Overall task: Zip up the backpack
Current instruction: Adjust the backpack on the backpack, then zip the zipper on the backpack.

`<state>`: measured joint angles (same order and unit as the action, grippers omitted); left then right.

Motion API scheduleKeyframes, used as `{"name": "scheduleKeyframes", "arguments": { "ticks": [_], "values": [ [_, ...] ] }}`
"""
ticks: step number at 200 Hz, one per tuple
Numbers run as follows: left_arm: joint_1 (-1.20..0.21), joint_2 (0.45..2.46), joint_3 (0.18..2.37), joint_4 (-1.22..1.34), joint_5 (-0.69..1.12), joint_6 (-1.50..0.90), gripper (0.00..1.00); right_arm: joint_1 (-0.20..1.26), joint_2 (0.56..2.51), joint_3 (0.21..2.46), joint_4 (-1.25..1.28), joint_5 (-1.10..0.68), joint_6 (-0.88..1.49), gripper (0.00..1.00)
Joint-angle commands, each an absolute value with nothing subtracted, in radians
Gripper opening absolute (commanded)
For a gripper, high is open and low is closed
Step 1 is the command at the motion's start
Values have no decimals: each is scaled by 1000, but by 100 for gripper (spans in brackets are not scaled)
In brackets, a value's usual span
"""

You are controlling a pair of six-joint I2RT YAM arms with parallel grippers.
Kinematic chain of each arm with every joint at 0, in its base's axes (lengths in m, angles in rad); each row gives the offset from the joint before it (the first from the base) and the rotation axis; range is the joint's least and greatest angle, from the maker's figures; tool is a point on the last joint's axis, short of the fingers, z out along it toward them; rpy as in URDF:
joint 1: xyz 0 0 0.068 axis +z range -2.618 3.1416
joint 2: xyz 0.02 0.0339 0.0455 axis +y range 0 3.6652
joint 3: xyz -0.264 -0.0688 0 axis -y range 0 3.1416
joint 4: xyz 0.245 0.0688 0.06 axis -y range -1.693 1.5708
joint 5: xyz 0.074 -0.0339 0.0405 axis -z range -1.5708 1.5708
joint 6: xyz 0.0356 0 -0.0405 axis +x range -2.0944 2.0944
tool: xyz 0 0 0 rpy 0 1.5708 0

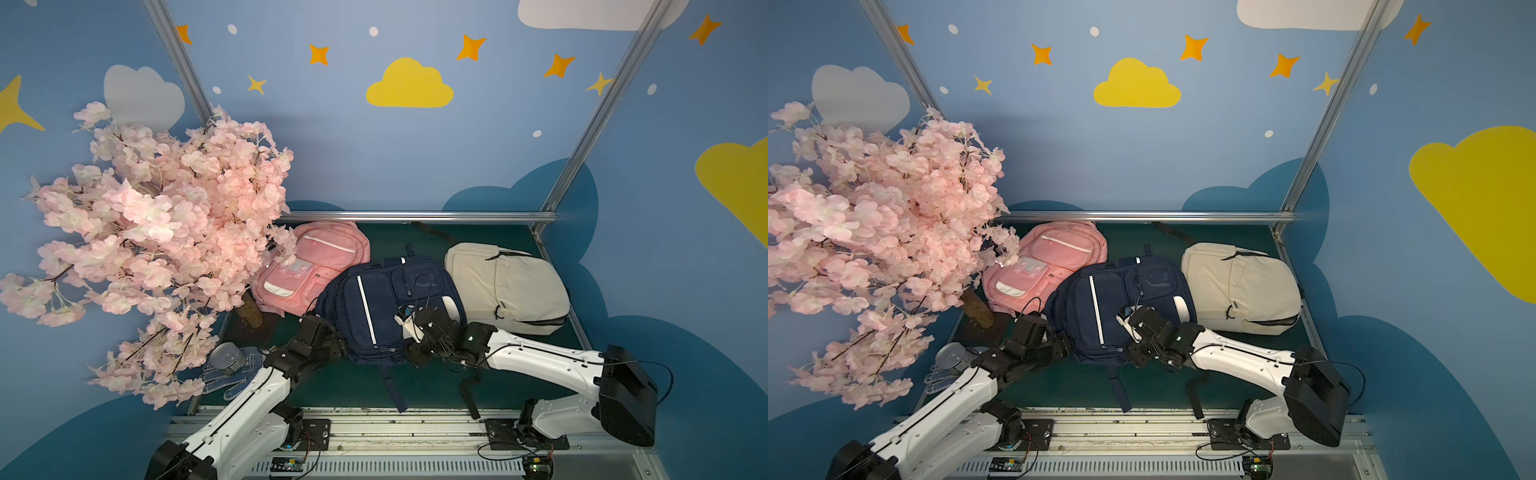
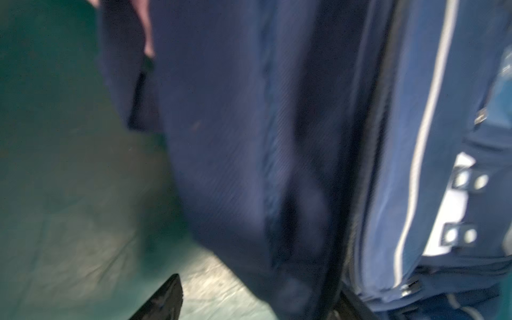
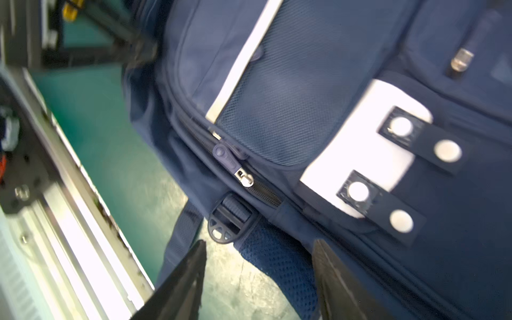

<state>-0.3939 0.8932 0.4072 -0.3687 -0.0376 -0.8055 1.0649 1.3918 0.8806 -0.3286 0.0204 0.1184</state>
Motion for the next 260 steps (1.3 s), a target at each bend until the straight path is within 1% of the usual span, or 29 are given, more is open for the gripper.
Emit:
{"name": "scheduleKeyframes", "arguments": {
  "ticks": [1, 19, 37, 69, 91, 113, 139, 148, 165, 175, 200, 218, 231, 260],
  "values": [
    [-393, 961, 449, -270, -26, -822, 73, 1079, 1429, 863, -335, -57, -91, 63],
    [-378, 1019, 472, -250, -15, -817, 65, 1091, 1435, 819, -283, -60, -126, 63],
    [-362, 1061, 500, -232, -9, -806, 53, 1101, 1430, 776, -241, -59, -147, 63],
    [-328, 1137, 555, -218, 1, -774, 33, 1105, 1472, 736, -179, 47, -134, 62],
    [-309, 1190, 593, -204, 17, -755, 24, 1109, 1567, 761, -182, 110, -127, 55],
    [-299, 1239, 638, -206, 45, -740, 19, 1114, 1648, 813, -217, 196, -123, 43],
    [-296, 1254, 668, -232, 78, -733, 19, 1115, 1655, 830, -221, 225, -124, 27],
    [-296, 1247, 667, -235, 85, -732, 20, 1116, 1638, 828, -221, 209, -126, 18],
    [-296, 1211, 662, -257, 94, -727, 26, 1116, 1579, 822, -220, 153, -133, 6],
    [-298, 1177, 660, -280, 94, -719, 31, 1116, 1539, 820, -223, 119, -136, 0],
    [-337, 1058, 666, -353, 70, -671, 47, 1114, 1454, 845, -261, 86, -134, 0],
    [-430, 940, 672, -395, -3, -632, 58, 1097, 1430, 884, -306, 64, -114, 0],
    [-503, 851, 666, -395, -35, -600, 61, 1075, 1424, 917, -343, 32, -91, 0],
    [-640, 679, 621, -376, -94, -558, 63, 1016, 1405, 957, -386, -42, -43, 0]
  ]
}}
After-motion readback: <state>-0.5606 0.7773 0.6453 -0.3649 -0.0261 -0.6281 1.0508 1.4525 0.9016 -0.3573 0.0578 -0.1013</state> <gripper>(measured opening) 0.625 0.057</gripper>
